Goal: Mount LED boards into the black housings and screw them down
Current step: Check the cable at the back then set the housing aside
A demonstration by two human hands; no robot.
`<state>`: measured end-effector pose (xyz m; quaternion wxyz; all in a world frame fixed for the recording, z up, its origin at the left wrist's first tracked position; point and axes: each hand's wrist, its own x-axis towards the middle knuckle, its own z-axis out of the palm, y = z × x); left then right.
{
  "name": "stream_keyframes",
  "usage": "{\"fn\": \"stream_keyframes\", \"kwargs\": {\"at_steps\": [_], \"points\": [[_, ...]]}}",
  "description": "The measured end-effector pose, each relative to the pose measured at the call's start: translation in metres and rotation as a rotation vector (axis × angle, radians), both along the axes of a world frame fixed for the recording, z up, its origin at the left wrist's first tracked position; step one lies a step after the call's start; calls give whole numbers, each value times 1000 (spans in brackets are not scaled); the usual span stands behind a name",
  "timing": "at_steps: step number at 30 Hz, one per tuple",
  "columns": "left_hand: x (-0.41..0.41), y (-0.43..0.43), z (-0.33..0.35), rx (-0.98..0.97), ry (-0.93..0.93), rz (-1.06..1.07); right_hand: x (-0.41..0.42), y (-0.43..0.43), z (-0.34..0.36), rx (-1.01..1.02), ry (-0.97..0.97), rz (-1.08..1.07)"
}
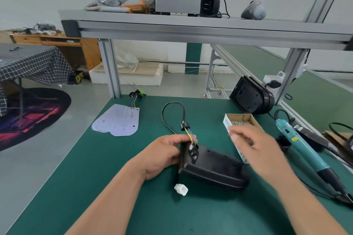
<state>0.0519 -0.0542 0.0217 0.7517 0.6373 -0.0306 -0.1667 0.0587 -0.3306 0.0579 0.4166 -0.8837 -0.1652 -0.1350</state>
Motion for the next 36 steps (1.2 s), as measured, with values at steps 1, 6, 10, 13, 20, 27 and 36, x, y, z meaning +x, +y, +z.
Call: {"fn": "stream_keyframes", "kwargs": {"at_steps": [1, 6, 10, 13, 20, 27, 36], "points": [[-1, -1, 1, -18, 14, -18, -2, 10, -3, 4, 11, 47], [-6, -7, 8, -96, -13, -94, 13, 52, -2, -46, 135, 181], [-6, -10, 7, -45, -65, -101, 25, 87, 5, 147, 225, 239], [-7, -11, 7, -39, -95, -75, 33, 105, 3, 337, 342, 233], [-10, -17, 5, 138, -213, 13, 35, 103, -11, 697, 435, 275], [-14, -33, 7, 194, -362, 142, 29, 91, -10, 650, 324, 355], [-11, -41, 10, 163, -369, 156, 21, 92, -5, 675, 216, 326]]}}
